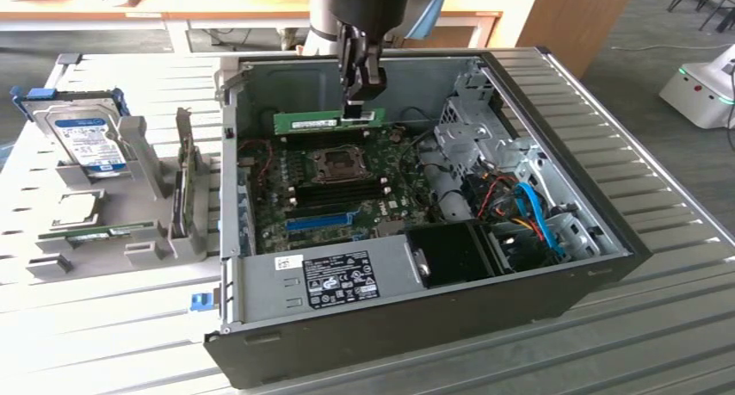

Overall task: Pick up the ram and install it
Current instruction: 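Pick up the ram and move it above insertion slot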

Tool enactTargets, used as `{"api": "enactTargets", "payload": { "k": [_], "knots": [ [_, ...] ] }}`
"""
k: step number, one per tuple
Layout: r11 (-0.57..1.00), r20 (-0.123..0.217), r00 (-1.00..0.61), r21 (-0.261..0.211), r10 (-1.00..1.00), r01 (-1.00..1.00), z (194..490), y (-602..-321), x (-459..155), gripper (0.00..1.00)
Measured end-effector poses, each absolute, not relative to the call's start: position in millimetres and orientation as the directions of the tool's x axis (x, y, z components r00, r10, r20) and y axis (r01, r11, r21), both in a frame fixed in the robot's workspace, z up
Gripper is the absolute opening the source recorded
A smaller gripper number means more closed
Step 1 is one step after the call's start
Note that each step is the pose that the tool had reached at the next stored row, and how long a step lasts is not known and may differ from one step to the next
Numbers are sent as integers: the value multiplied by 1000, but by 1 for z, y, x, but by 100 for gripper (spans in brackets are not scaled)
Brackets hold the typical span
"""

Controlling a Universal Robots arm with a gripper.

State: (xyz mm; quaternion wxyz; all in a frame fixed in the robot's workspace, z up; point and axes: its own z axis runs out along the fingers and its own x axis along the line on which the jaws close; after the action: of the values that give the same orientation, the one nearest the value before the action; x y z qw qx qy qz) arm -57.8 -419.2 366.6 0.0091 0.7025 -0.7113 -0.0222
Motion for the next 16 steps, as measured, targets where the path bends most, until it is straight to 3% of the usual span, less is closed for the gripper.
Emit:
{"api": "enactTargets", "payload": {
  "k": [16],
  "knots": [
    [12, -18, -13, 45, -1000, -999, 367, -419, -38, 12]
  ]
}}
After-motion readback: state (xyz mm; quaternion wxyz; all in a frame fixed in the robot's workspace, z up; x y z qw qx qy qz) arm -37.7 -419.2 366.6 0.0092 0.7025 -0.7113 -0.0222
